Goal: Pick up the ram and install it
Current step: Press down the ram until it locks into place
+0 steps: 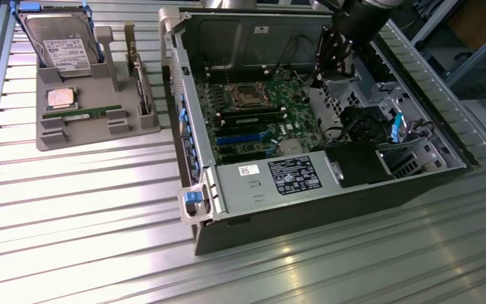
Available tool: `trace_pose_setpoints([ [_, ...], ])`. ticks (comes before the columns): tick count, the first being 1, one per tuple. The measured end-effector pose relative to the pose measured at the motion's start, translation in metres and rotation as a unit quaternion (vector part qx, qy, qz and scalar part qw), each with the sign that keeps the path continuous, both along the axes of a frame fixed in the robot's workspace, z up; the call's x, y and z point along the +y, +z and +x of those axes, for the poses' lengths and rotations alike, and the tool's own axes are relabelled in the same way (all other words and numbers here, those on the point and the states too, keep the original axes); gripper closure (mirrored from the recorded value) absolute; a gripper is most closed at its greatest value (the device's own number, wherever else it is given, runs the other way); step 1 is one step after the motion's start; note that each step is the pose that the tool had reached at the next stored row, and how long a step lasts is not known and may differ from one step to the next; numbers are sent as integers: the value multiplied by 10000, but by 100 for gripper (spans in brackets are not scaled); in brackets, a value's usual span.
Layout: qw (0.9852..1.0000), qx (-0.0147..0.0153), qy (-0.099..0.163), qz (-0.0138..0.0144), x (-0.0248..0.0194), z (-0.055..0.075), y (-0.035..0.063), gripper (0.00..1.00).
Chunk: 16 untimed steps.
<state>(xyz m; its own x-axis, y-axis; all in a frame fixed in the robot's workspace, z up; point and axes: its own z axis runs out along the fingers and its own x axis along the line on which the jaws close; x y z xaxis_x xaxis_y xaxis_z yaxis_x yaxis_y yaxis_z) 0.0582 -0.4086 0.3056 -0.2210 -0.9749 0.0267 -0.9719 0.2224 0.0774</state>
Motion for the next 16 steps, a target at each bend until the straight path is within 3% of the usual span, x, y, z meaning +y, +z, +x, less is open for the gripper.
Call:
trace_pose_setpoints([
  [2, 9998, 0, -214, -2, 0, 0, 0, 89],
  [4, 9985, 0, -555, -4, 0, 0, 0, 89],
  [7, 9947, 0, -1030, -4, 0, 0, 0, 89],
  [10, 9890, 1, -1481, -4, 0, 0, 0, 89],
  [13, 9812, 1, -1929, -4, 0, 0, -1, 89],
  [15, 9780, 1, -2087, -4, 0, 0, -1, 89],
  [16, 9742, 1, -2259, -4, 0, 0, -2, 89],
])
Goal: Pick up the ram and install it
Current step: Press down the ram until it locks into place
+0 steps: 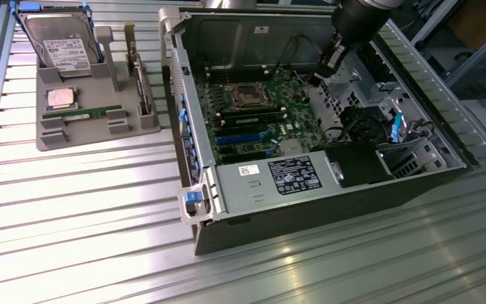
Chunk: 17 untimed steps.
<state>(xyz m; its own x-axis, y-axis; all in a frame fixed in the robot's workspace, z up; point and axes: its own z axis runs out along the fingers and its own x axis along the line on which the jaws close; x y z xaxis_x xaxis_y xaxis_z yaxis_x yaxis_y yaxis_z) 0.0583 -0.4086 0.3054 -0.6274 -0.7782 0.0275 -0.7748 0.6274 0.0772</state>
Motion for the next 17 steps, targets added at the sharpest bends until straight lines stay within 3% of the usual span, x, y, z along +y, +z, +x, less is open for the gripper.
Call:
trace_pose_setpoints([
  [2, 9999, 0, -157, 0, 0, 0, -1, 89],
  [4, 9987, 0, -518, 0, 0, 0, -4, 89],
  [7, 9946, 0, -1042, -2, 0, 0, -9, 89],
  [8, 9915, 0, -1301, -4, 0, 0, -12, 89],
  [11, 9841, -1, -1776, -6, 0, 0, -15, 89],
  [14, 9736, 0, -2285, -7, 0, 0, -18, 89],
  [16, 9700, 0, -2433, -7, 0, 0, -20, 89],
  [17, 9661, 0, -2583, -7, 0, 0, -21, 89],
])
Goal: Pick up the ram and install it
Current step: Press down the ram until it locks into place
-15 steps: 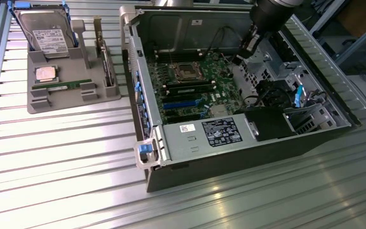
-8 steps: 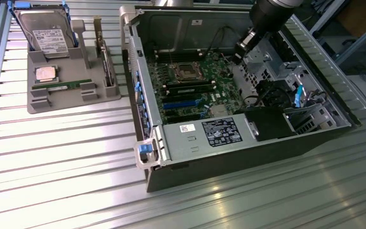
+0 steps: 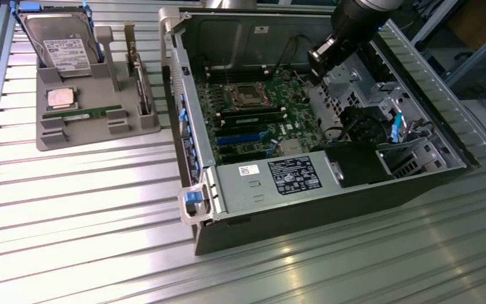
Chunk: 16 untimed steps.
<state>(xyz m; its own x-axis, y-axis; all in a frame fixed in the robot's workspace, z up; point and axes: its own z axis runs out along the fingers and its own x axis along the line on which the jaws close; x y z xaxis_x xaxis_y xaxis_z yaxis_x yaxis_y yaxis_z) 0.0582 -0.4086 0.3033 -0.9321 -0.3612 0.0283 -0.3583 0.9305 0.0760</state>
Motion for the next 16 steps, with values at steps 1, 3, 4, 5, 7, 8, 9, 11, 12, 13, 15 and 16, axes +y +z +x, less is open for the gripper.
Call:
trace_pose_setpoints([
  [1, 9998, 0, -192, 0, 0, 0, -2, 89],
  [3, 9985, 0, -549, 0, 0, 0, -5, 89],
  [4, 9975, 0, -712, 0, 0, 0, -6, 89],
  [5, 9963, 0, -862, 0, 0, 0, -8, 89],
  [7, 9930, 0, -1178, 0, 0, 0, -10, 89],
  [8, 9919, 0, -1270, 0, 0, 0, -11, 89],
  [9, 9899, 0, -1421, 0, 0, 0, -12, 89],
  [11, 9847, 0, -1744, 0, 0, 0, -14, 89],
  [12, 9839, 0, -1790, 0, 0, 0, -14, 89],
  [13, 9838, 0, -1791, 0, 0, 0, -14, 89],
  [15, 9838, 0, -1791, 0, 0, 0, -14, 89],
  [16, 9838, 0, -1791, 0, 0, 0, -14, 89],
])
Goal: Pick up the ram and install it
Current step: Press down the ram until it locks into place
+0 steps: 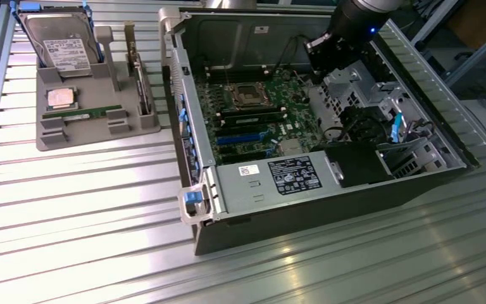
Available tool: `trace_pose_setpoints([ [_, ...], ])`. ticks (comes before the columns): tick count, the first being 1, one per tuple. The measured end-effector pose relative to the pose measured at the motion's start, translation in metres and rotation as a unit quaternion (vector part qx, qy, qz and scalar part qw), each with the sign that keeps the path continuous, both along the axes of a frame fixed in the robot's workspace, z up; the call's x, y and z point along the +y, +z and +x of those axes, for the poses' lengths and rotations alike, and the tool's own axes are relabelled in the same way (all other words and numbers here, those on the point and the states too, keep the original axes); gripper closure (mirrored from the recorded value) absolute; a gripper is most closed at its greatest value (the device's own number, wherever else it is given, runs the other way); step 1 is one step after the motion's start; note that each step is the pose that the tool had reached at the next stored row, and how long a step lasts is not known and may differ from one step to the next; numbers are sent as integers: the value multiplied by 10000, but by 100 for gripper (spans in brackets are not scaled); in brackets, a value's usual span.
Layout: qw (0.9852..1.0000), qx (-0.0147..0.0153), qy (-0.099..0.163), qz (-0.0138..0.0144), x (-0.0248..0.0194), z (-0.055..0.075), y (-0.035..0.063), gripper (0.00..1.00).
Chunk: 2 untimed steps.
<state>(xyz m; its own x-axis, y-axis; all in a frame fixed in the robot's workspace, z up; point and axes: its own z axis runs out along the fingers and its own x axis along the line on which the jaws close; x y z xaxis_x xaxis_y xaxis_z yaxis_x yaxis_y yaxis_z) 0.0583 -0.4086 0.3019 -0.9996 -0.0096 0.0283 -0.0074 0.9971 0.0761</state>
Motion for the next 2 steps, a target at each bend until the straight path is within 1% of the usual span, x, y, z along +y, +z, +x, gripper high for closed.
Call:
trace_pose_setpoints([
  [2, 10000, 0, 0, 0, 0, 0, 0, 89],
])
